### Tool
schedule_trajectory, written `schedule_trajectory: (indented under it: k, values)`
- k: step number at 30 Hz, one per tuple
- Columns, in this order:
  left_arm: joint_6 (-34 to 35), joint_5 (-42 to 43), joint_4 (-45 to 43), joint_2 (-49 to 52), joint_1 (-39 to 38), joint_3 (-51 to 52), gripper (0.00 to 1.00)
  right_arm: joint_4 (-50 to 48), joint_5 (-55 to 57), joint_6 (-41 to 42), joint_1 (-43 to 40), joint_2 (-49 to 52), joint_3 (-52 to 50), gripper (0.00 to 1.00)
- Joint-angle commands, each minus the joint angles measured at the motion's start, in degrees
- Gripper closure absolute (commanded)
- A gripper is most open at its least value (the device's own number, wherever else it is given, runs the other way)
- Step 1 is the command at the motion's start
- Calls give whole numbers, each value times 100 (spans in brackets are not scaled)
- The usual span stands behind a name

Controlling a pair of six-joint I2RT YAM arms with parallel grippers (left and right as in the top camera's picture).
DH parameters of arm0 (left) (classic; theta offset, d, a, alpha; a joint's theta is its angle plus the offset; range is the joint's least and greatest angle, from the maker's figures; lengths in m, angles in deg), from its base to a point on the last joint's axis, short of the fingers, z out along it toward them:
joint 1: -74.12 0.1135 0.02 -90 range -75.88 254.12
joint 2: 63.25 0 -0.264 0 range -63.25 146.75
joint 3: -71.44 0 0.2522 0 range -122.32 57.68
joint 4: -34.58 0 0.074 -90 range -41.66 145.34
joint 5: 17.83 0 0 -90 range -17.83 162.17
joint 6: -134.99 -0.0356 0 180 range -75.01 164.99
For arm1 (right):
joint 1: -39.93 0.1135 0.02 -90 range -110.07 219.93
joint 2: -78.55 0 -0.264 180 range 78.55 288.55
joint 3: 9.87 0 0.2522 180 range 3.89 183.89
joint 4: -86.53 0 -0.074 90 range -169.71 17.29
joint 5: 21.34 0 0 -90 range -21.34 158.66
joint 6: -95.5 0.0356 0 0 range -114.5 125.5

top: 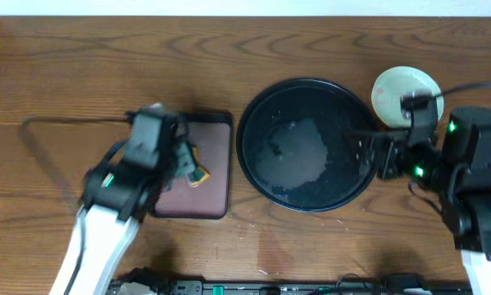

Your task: Clean dirty plates on tray and stack at the side

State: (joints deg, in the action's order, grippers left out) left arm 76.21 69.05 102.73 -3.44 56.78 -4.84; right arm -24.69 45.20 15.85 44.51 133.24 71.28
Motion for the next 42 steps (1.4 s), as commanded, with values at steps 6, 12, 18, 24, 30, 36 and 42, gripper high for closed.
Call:
schedule_trajectory:
  k: [6, 12, 18, 24, 30, 36, 42]
  values:
    - [-122, 11, 748, -2076, 0, 413, 32, 1126, 444, -529, 50, -1355, -101, 1]
    - [-118, -317, 627, -3526, -9, 1480, 20, 765, 787, -529, 50, -2396, -774, 1]
    - [-55, -376, 452, -3895, -9, 1853, 19, 260, 1419, -527, 50, -2542, -1368, 1]
    - [-55, -442, 280, -3893, -9, 1853, 18, -297, 1421, -396, 50, -2503, -1541, 1]
    - [-55, -442, 254, -3893, -9, 1853, 18, -562, 1561, -321, 50, -2500, -1545, 1]
    - [-55, -442, 254, -3893, -9, 1853, 18, -275, 1508, -57, 50, -2500, -1545, 1]
    - [-55, -442, 254, -3893, -9, 1853, 17, 407, 1508, -57, 50, -2500, -1545, 1]
